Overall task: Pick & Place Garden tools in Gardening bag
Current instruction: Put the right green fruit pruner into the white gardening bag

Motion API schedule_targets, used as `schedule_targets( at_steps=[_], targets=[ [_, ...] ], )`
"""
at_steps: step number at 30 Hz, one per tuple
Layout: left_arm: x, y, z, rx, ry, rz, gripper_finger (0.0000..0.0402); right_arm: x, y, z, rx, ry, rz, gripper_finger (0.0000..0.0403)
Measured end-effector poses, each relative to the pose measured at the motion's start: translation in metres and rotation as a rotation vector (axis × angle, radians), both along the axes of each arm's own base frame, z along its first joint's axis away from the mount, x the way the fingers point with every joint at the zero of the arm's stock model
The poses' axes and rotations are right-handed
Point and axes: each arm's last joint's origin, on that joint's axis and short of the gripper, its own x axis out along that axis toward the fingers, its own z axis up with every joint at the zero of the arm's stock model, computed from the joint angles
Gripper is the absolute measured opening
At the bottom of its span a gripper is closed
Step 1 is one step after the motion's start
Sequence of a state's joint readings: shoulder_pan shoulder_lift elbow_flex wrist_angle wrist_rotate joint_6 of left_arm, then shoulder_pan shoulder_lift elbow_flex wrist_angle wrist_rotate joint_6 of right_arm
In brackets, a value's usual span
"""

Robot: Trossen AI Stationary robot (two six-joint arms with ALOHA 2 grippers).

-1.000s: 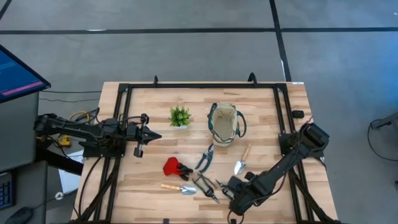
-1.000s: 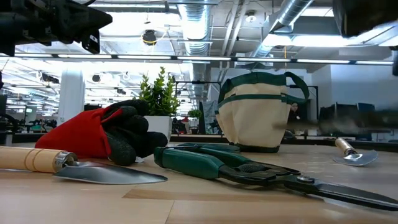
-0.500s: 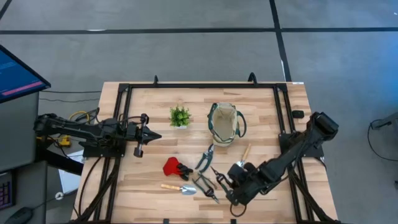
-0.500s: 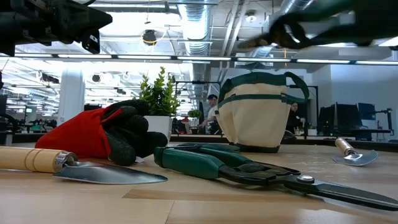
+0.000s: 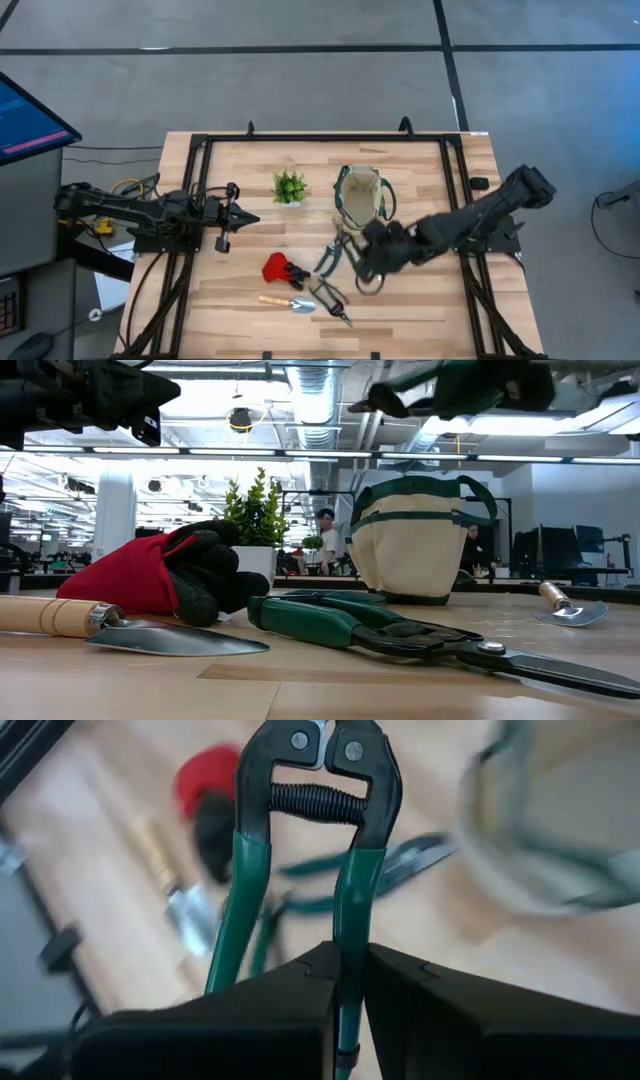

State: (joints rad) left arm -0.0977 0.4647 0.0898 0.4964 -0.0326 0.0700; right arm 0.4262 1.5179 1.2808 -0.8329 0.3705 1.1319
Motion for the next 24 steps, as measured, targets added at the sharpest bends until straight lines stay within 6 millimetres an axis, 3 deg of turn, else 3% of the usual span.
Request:
schedule_targets(
  at_steps=[7, 13, 18, 24],
  targets=[
    [0.000, 0.000, 0.000, 0.000, -0.001, 0.000, 0.0003, -0.013, -0.059, 0.024, -0.052, -0.005, -0.187, 0.0016],
    [0.000, 0.000, 0.001, 0.000, -0.008, 0.000, 0.0003, -0.012, -0.101, 0.034, -0.117, -0.044, -0.268, 0.0016],
    [0.000, 0.000, 0.001, 0.001, -0.009, 0.000, 0.0003, 0.002, -0.122, 0.020, -0.166, 0.028, -0.282, 0.0016],
    [0.000, 0.000, 0.001, 0.001, -0.015, -0.001, 0.0003, 0.019, -0.130, -0.005, -0.135, 0.130, -0.265, 0.0016]
  ],
)
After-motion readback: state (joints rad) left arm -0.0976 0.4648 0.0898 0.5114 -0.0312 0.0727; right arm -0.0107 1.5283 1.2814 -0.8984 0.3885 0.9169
